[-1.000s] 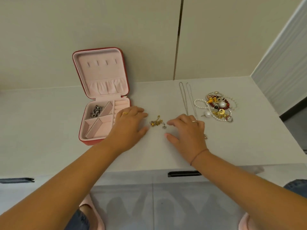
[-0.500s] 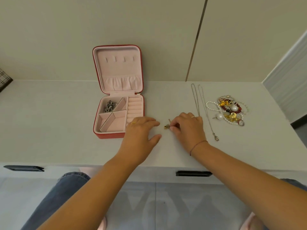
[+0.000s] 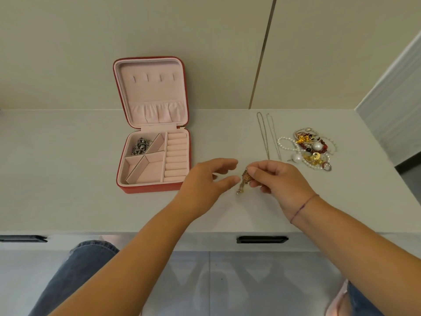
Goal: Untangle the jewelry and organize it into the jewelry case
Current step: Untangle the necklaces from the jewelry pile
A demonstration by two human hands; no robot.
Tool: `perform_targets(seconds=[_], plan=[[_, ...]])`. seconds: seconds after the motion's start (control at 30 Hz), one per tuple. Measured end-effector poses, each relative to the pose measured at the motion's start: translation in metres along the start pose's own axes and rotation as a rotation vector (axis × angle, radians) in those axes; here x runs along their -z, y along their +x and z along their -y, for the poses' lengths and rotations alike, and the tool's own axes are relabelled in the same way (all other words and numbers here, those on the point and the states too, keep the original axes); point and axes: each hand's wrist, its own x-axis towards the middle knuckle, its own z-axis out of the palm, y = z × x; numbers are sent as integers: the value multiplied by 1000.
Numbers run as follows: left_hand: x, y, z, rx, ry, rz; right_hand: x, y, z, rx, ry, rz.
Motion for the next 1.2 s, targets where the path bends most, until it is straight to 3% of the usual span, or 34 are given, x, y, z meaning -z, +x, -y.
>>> perform_targets(seconds=[0.2,0.5,0.73,0.9,1.0,1.2], plan=[[-8,8,-9,131,-399,135,9,1,5,-30,81,26],[-7,15,-10,159,-431,99,21,5,5,-29,111,32],[-6,17,-9,199,-625,113,25,6,-1,-48,112,69],[-3,18,-17,258,-891,125,29,6,3,-43,297,119],[-3,17,-20,273,-934,127,29,5,6,-26,400,152],[1,18,-19,285,-945,97,27,3,9,-32,327,142]])
